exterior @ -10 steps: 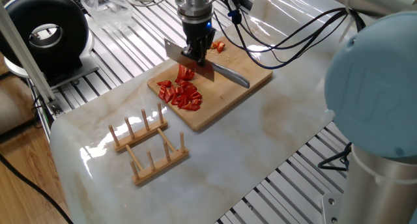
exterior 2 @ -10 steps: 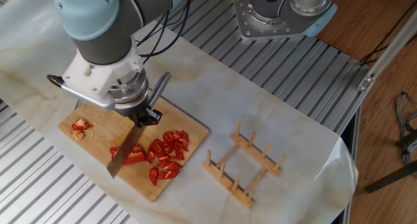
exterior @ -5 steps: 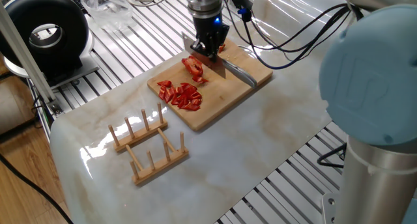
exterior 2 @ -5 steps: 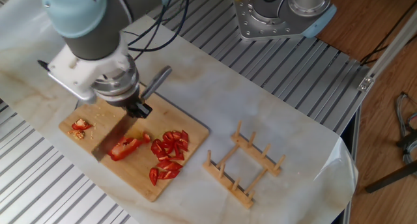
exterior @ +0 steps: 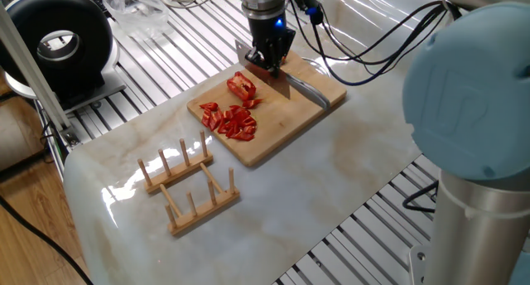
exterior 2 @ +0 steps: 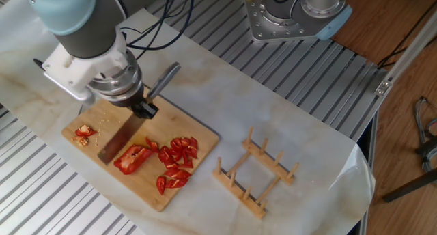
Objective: Chop the chili peppers
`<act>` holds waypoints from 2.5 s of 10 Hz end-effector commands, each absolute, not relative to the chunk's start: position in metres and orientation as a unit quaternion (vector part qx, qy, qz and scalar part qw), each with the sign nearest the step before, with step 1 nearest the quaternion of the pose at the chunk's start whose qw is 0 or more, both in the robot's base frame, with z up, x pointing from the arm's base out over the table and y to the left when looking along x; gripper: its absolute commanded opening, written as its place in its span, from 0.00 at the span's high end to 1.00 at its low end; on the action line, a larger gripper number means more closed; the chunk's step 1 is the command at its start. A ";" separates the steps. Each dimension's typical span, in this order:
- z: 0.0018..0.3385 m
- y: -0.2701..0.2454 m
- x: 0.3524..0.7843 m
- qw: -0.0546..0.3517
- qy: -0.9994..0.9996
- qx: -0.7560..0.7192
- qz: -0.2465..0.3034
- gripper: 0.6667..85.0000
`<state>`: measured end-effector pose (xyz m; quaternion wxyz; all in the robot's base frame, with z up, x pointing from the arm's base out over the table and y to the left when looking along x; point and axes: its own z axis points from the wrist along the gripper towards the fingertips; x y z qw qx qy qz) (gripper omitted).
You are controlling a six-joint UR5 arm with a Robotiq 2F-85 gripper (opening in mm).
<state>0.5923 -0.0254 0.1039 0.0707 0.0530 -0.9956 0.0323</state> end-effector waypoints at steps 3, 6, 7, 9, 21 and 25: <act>0.097 0.012 0.597 0.076 -0.974 0.215 0.001 0.99; 0.089 -0.005 0.599 0.098 -0.969 0.227 0.025 0.99; 0.092 -0.015 0.604 0.084 -0.976 0.197 0.049 0.99; 0.091 -0.022 0.603 0.078 -0.982 0.166 0.049 0.99; 0.099 -0.043 0.592 0.081 -0.993 0.081 0.025 0.99; 0.098 -0.020 0.602 0.064 -0.959 0.275 -0.009 0.99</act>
